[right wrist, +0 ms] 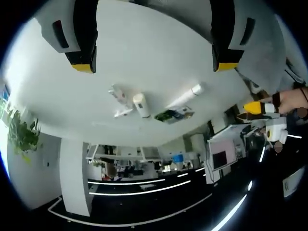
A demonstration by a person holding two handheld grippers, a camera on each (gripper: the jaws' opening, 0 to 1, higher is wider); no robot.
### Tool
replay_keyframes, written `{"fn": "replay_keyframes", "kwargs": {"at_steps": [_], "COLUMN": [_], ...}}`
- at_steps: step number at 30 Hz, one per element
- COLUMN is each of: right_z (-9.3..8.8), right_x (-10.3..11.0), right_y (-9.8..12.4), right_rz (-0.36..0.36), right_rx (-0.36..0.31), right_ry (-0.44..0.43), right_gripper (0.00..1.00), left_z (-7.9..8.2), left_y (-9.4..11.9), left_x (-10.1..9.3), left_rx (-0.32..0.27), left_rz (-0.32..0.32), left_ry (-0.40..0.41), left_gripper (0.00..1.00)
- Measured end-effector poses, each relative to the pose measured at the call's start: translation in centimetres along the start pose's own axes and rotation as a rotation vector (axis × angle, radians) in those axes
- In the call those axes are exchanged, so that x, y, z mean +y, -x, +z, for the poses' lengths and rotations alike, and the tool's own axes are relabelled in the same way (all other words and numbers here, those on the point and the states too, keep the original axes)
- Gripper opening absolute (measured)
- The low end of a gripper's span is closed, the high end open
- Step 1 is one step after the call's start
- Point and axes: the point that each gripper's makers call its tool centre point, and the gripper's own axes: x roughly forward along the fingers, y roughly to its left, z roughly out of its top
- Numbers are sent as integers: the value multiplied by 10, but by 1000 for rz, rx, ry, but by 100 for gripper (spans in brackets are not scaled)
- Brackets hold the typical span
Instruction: Arrange the skincare products in the storage area until every visible bottle or jar stands upright without overlapping.
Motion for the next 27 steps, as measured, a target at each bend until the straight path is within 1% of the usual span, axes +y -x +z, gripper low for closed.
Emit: {"fn": "replay_keyframes", "kwargs": {"at_steps": [2, 4, 8, 10, 11, 12, 16, 18, 27], "right_z": [-3, -5, -5, -5, -1, 1, -2, -2, -3], "right_x": [-1, 1, -1, -1, 2, 2, -4, -5, -5], "right_y": [1, 4, 4, 3, 2, 2, 0, 1, 0], "right_rz": [2, 5, -7, -3, 17, 20, 10, -6, 0], "right_rx": [0, 2, -4, -7, -31, -40, -23, -21, -16], "right_ry": [2, -18, -19, -23, -36, -40, -30, -18, -30], "right_gripper": [100, 99, 93, 94, 96, 98, 97, 95, 95], "left_z": [1, 2, 4, 4, 4, 3, 1, 1, 0], "left_y": [0, 1, 2, 2, 2, 2, 0, 0, 1], "left_x": [1, 2, 2, 2, 1, 0, -1, -1, -1], "left_rx": [-7, -10, -22, -23, -21, -20, -7, -7, -7], "left_rz": [0, 2, 6, 5, 0, -2, -11, -14, -2], "left_ry": [2, 2, 8, 6, 1, -3, -11, -15, -7], "left_gripper": [92, 92, 91, 91, 91, 91, 90, 90, 90]}}
